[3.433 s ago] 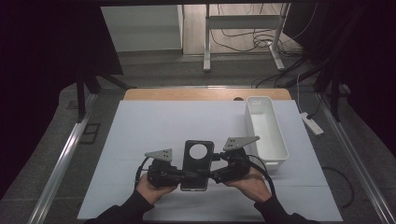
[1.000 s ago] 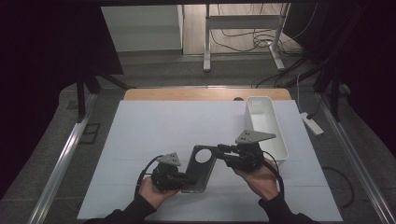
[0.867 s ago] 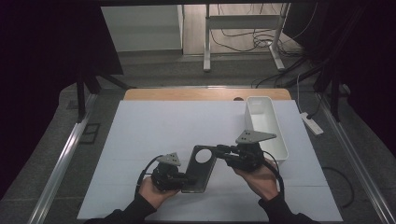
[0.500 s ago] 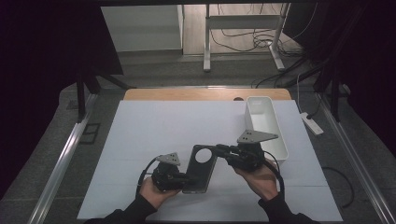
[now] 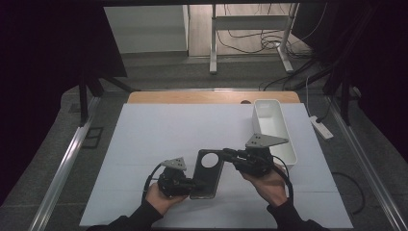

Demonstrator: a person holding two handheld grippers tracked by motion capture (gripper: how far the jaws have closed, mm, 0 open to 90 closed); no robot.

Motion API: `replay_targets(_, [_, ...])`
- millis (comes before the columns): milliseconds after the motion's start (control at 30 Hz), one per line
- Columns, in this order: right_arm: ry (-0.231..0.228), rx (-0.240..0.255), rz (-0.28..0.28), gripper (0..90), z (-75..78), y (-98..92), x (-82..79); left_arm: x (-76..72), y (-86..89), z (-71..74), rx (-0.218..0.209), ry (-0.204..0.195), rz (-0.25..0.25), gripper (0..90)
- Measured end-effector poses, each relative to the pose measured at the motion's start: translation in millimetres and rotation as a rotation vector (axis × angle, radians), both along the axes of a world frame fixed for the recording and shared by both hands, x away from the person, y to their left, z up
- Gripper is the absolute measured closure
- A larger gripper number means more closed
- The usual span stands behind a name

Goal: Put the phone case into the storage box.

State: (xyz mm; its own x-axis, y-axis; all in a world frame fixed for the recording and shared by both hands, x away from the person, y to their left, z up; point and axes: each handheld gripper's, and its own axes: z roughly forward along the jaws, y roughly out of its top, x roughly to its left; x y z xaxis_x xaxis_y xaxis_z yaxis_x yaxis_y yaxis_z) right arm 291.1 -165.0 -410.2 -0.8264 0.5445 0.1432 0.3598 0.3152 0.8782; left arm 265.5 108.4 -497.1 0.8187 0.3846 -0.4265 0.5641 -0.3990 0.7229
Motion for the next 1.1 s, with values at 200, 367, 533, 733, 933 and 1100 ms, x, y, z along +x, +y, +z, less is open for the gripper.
replay_targets(200, [-0.006, -0.004, 0.004, 79.4, 0.8, 1.0, -1.1, 0.0, -0.4, 0.3, -0.008, -0.006, -0.005, 75.0])
replay_targets(367, [-0.02, -0.01, -0.001, 79.5, 3.0, 0.0, -1.7, -0.7, -0.3, 2.1, -0.007, -0.028, 0.0, 64.7])
replay_targets(533, [-0.03, -0.012, -0.012, 79.5, 5.1, -2.1, -1.8, -1.4, 0.1, 3.8, 0.002, -0.049, 0.011, 52.5])
replay_targets(733, [-0.04, -0.016, -0.023, 79.5, 8.5, -7.2, -1.1, -3.9, 1.1, 8.8, 0.029, -0.099, 0.032, 38.7])
replay_targets(933, [-0.039, -0.003, -0.019, 79.5, 12.4, -12.5, 0.7, -8.3, 4.7, 14.1, 0.051, -0.131, 0.054, 27.2])
replay_targets(1100, [-0.04, 0.001, -0.036, 79.5, 15.1, -17.9, 1.8, -11.9, 10.9, 16.6, 0.074, -0.154, 0.073, 21.0])
